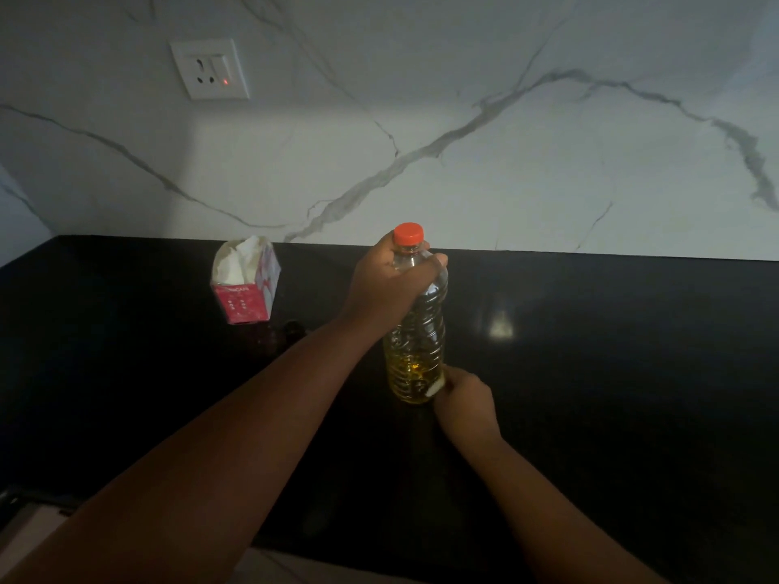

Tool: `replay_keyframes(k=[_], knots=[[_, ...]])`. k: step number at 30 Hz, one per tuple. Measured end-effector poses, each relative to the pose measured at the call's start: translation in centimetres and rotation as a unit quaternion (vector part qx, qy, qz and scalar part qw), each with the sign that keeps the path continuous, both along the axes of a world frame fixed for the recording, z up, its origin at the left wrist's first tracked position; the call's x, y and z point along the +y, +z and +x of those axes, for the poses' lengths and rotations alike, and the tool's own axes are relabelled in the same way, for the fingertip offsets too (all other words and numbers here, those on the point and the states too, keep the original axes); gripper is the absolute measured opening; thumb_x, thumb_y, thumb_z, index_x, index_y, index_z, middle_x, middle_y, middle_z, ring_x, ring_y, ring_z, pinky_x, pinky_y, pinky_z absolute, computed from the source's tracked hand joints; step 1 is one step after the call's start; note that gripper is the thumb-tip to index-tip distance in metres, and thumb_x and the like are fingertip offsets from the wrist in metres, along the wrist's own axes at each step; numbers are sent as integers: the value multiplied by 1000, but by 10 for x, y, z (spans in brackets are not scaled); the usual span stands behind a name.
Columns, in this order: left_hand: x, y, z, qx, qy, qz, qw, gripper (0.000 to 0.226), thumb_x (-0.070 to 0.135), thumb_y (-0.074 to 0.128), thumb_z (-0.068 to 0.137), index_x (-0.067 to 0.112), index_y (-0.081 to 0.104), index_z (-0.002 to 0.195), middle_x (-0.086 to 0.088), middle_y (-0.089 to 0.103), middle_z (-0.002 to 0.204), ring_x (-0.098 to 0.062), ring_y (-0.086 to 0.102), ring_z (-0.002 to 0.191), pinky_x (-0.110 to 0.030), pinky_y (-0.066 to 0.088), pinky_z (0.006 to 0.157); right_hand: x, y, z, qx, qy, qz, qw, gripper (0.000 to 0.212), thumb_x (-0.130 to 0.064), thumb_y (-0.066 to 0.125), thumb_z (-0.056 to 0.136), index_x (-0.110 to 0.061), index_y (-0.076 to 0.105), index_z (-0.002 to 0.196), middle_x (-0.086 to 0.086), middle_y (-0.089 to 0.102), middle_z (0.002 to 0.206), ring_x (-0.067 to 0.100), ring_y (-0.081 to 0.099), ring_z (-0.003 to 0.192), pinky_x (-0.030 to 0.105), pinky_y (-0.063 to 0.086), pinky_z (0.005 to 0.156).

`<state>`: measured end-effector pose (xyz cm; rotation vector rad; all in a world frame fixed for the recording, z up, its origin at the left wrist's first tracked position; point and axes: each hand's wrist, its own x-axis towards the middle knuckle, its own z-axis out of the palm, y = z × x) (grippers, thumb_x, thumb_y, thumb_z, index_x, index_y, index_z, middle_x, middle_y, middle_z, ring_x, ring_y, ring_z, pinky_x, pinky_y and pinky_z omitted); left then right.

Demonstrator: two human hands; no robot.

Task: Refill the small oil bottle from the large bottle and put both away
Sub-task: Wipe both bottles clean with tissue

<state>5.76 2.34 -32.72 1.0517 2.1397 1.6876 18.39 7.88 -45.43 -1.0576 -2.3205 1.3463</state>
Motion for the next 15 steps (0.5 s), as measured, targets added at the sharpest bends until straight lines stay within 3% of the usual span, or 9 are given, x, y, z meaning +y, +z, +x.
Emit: replay_keyframes(k=[3,5,7,9,11,15], knots=[[0,0,0,-3,-6,7,1000,29,48,67,72,33,62,97,17,67,94,-6,65,92,-26,50,78,-4,9,1,36,-53,-87,994,13,-9,58,89,-16,68,86,5,71,80,13,65,66,31,55,59],[-1,0,1,-4,-7,10,1000,31,48,67,72,32,62,99,17,67,94,-6,65,92,-24,49,77,-6,19,-1,63,-83,-126,987,16,-5,57,87,-15,69,84,7,71,77,11,59,55,24,47,46],[-1,0,1,-8,-8,11,1000,30,48,68,72,33,62,98,17,67,94,-5,66,91,-22,49,76,-9,33,-5,95,-98,-138,981,15,-7,56,86,-13,68,79,5,69,72,8,58,51,22,44,42],[-2,0,1,-12,-10,10,1000,26,48,68,73,34,62,94,20,69,89,0,66,87,-19,47,73,-12,50,-9,129,-95,-134,978,13,-11,57,86,-11,69,80,7,71,76,15,67,64,33,57,54],[-2,0,-1,-18,-11,16,1000,25,48,70,72,35,63,93,23,69,85,4,66,84,-19,48,73,-12,68,-11,158,-79,-103,979,16,-9,55,88,-13,70,89,6,72,81,20,70,77,38,60,68],[-3,-2,-4,-27,-15,27,999,32,51,72,69,34,65,95,18,71,89,-3,69,88,-27,52,81,-3,99,-12,211,-65,-1,975,23,-8,55,92,-20,74,99,-1,72,78,14,71,74,33,60,65]])
